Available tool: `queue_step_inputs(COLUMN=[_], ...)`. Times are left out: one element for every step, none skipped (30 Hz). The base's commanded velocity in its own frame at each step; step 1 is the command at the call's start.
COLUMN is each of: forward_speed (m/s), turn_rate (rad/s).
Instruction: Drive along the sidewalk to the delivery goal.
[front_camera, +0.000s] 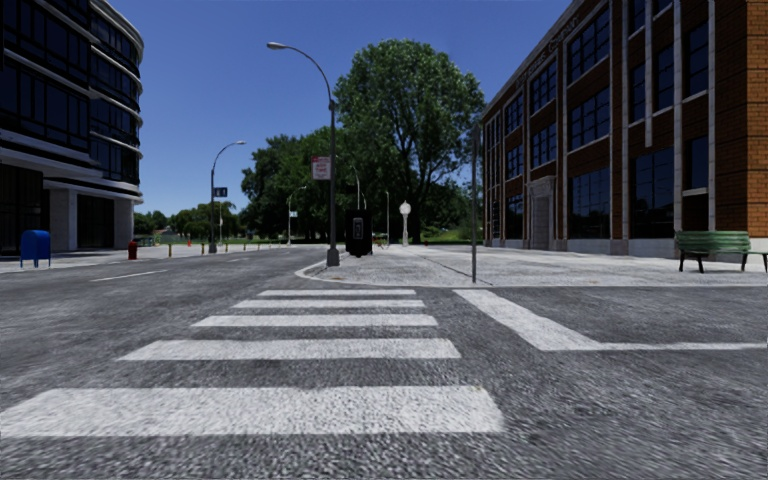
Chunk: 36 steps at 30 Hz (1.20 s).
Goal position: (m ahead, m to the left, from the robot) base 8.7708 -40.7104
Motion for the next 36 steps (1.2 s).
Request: queue_step_inputs(forward_speed=[1.29, 1.29, 1.29, 1.30, 1.30, 1.31, 1.31, 1.31, 1.31, 1.31, 1.31, 1.31, 1.31, 1.31, 1.32, 1.32, 1.32, 1.33, 1.33, 1.34, 1.35, 1.35, 1.37, 1.43, 1.66, 2.00, 2.00, 2.00, 2.00, 2.00, 2.00, 2.00, 2.00, 2.00, 2.00, 2.00], turn_rate=[0.00, 0.00, 0.00, 0.00, 0.00, 0.00, 0.00, 0.00, 0.00, 0.00, 0.00, 0.00, 0.00, 0.01, 0.19, 0.24, 0.24, 0.25, 0.26, 0.25, 0.09, 0.09, 0.00, 0.00, 0.00, 0.00, 0.00, 0.00, 0.00, 0.00, 0.00, 0.00, 0.00, 0.00, 0.00, 0.00])
